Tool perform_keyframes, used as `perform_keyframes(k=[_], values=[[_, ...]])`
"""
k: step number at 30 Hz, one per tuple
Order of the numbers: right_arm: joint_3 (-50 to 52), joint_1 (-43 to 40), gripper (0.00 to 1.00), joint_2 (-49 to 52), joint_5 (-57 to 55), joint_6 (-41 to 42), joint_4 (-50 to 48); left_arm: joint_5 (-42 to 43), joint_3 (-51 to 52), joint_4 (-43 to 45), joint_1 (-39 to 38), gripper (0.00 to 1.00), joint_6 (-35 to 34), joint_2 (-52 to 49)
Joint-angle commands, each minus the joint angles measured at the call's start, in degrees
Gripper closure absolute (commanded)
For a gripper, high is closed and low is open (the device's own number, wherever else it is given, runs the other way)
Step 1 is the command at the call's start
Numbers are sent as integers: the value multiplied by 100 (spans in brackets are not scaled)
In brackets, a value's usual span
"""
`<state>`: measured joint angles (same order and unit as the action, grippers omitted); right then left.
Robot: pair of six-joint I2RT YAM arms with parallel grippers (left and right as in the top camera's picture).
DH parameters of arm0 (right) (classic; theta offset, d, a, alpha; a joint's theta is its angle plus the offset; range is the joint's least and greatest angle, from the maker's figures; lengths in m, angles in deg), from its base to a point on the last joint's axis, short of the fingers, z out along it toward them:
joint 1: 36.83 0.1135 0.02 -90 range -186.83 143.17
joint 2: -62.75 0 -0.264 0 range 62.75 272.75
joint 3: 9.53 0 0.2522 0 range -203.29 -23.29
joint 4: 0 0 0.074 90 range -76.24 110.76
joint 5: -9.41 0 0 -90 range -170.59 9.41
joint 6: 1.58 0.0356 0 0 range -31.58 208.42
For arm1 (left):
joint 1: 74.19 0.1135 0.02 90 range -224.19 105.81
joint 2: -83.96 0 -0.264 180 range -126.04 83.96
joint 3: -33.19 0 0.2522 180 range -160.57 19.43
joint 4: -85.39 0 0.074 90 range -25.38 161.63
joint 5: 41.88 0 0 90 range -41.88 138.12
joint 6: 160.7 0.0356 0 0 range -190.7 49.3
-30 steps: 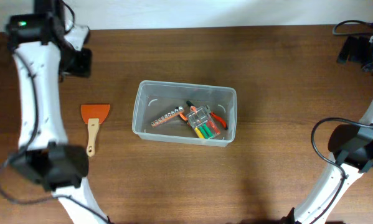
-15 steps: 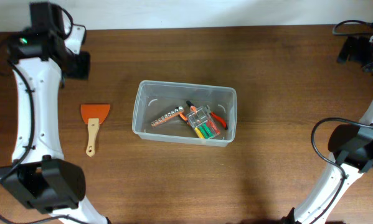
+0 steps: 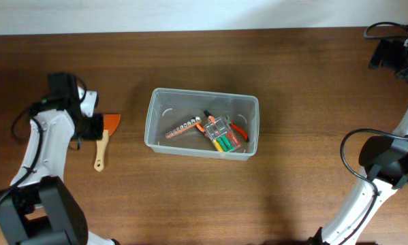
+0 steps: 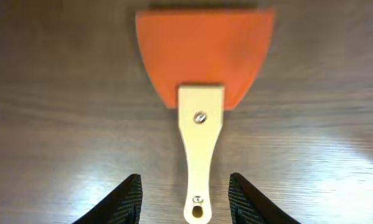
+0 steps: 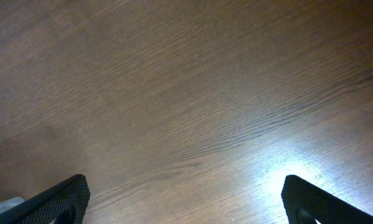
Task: Pack container
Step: 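Lower the left gripper onto the scraper's wooden handle and close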
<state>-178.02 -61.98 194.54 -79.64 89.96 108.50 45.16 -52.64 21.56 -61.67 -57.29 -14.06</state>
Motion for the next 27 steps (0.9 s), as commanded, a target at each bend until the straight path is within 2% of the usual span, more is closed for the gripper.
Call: perform_keyframes(k=[1,11,27], values=[[-107,0,2,-46,9,48,-2,170,356,334,192,53,-31,63],[-107,0,1,-46,7,46,-2,173,927,1054,190,52,-50,28],[-107,0,1,-46,9,48,-2,280,1137,1255,186,52,-678,-780]])
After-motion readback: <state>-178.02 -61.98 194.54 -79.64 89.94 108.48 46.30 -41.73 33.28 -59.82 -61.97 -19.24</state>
